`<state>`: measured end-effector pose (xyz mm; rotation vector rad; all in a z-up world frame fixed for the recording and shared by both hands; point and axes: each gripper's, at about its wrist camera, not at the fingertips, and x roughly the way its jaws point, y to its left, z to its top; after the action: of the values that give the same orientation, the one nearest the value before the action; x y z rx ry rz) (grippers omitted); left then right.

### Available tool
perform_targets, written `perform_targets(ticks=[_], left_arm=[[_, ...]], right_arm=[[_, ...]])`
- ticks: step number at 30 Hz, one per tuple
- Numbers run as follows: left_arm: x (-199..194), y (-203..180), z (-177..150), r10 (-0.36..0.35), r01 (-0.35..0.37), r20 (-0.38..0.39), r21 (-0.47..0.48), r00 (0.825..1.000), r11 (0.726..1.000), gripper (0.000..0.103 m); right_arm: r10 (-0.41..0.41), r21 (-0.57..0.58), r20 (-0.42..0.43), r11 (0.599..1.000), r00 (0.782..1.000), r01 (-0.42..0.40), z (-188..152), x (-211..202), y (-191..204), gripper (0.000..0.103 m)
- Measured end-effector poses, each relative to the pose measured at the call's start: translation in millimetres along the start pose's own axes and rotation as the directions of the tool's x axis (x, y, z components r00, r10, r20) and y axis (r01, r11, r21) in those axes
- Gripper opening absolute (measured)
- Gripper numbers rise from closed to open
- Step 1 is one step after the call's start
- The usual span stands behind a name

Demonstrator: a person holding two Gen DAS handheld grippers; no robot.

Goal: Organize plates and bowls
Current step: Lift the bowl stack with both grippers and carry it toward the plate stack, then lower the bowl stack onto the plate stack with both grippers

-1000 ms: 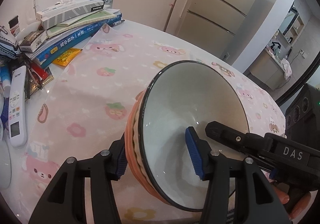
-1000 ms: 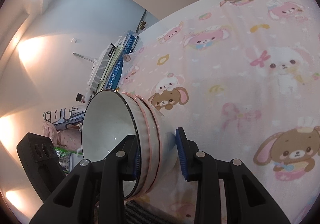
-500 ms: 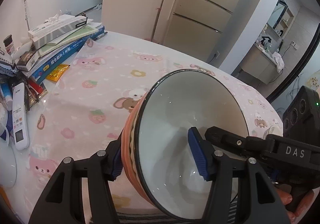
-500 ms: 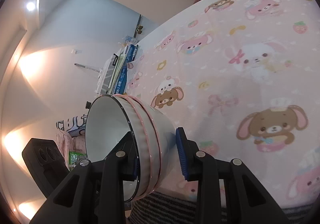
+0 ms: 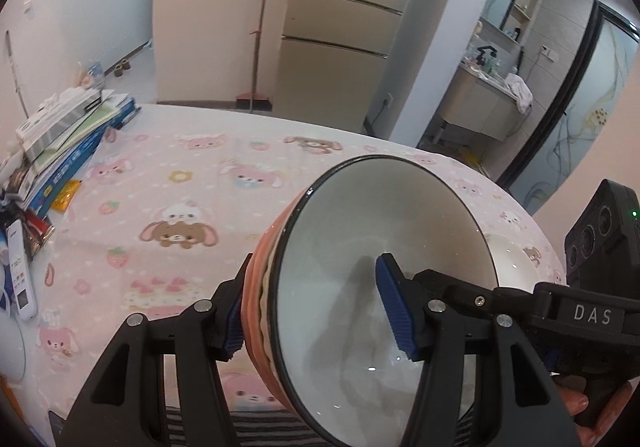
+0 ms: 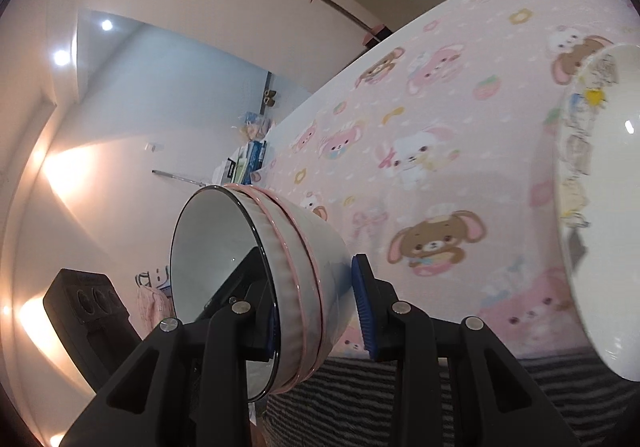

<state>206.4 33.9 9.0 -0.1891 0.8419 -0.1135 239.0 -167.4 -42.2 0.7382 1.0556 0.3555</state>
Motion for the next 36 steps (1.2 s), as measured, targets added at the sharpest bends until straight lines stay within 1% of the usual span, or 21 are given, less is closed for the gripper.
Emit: perform_targets(ticks=[5, 6, 9, 12, 16, 18, 21, 28, 33, 36], left_arm=[[3.5, -41.7, -0.3, -0.038, 0.038, -0.009, 0.054, 0.999, 0.998, 0.056], [3.8, -50.3, -0.1, -0.046, 0.047, -0.01, 0.061, 0.999, 0.997, 0.054], [7.1, -75.1, 0.0, -0.09, 0.092, -0.022, 0.071, 0.996, 0.993, 0.052], [12.9, -100.0, -3.7, -0.108, 0.111, -0.036, 0.113, 0.994, 0.987, 0.052], [20.1, -130.7, -6.7, -0.111, 0.117, -0.051, 0.15, 0.993, 0.982, 0.052], [27.5, -143.7, -7.9, -0.124, 0.133, -0.066, 0.161, 0.99, 0.978, 0.052], [38.4, -159.7, -12.0, -0.146, 0.158, -0.081, 0.168, 0.986, 0.973, 0.053], [56.1, -189.4, -23.5, -0.161, 0.185, -0.13, 0.199, 0.978, 0.963, 0.054], [63.9, -198.0, -24.2, -0.175, 0.202, -0.143, 0.2, 0.974, 0.959, 0.054], [69.6, -202.1, -27.1, -0.179, 0.209, -0.153, 0.209, 0.972, 0.955, 0.054]], right_arm=[[-0.009, 0.036, 0.05, 0.999, 0.999, 0.007, 8.1, -38.6, -22.3, 0.034], [-0.01, 0.044, 0.065, 0.999, 0.998, 0.007, 9.8, -49.8, -28.4, 0.034], [-0.02, 0.06, 0.102, 0.998, 0.995, 0.014, 12.9, -76.7, -41.9, 0.034], [-0.043, 0.068, 0.148, 0.997, 0.988, 0.033, 12.8, -102.1, -53.9, 0.034], [-0.033, 0.117, 0.163, 0.993, 0.986, 0.014, 15.6, -125.9, -81.2, 0.034], [-0.046, 0.13, 0.175, 0.991, 0.984, 0.023, 15.1, -136.4, -92.3, 0.034], [-0.068, 0.152, 0.185, 0.988, 0.98, 0.04, 15.1, -146.7, -105.7, 0.034], [-0.092, 0.211, 0.191, 0.976, 0.977, 0.051, 15.1, -164.8, -141.5, 0.034], [-0.104, 0.199, 0.204, 0.978, 0.973, 0.062, 14.3, -172.8, -152.9, 0.034], [-0.123, 0.191, 0.209, 0.978, 0.97, 0.083, 12.5, -175.9, -156.3, 0.034]])
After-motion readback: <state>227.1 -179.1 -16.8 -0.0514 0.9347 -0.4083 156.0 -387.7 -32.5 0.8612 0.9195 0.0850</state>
